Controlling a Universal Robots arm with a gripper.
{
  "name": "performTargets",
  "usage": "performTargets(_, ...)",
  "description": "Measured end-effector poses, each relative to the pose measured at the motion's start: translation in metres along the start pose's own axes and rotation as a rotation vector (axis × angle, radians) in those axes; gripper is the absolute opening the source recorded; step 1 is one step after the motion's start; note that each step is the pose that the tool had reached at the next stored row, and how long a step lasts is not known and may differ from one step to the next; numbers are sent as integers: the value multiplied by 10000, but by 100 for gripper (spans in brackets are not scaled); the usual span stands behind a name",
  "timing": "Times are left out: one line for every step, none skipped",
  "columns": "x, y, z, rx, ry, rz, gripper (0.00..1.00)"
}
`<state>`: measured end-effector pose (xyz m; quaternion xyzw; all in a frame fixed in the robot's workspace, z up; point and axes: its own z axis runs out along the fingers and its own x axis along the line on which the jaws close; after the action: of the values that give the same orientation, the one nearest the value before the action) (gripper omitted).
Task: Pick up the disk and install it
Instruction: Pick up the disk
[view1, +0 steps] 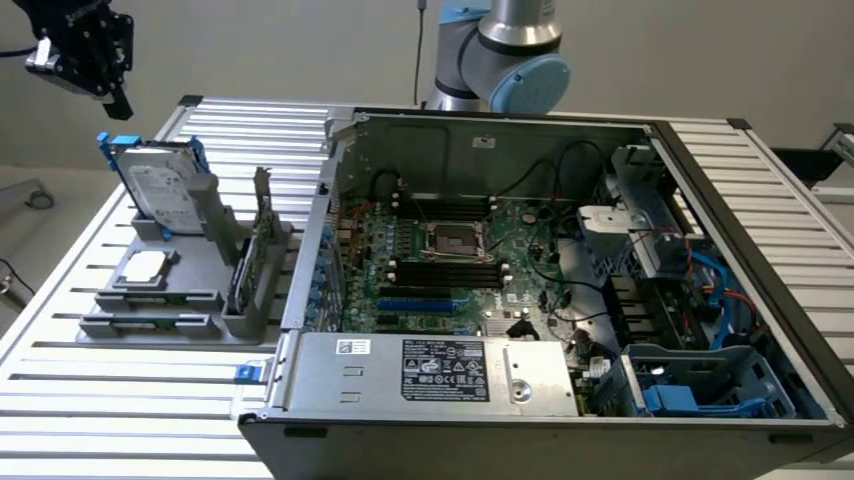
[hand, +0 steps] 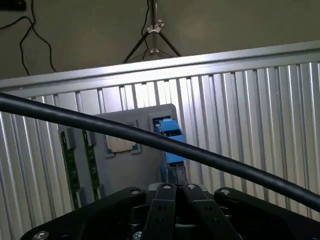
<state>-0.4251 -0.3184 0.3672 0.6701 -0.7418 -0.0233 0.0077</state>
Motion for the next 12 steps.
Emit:
performTargets(0, 0, 1, -3, 8, -180, 11)
performTargets(0, 0, 3, -7, 17, -375, 11)
performTargets(0, 0, 5, -10, 24, -556, 11)
performTargets(0, 0, 7, -14, 33, -735, 11)
performTargets(0, -1, 9, -18, 41, -914, 11)
performTargets(0, -1, 12, -22, 49, -1094, 11)
performTargets(0, -1, 14, -27, 56, -1274, 11)
performTargets(0, -1, 18, -30, 59, -1454, 11)
performTargets(0, 0, 21, -33, 59, -1628, 11)
performTargets(0, 1, 23, -36, 56, -1772, 11)
performTargets(-1, 3, 25, -39, 50, -1883, 11)
performTargets(-3, 6, 29, -39, 41, -1981, 11)
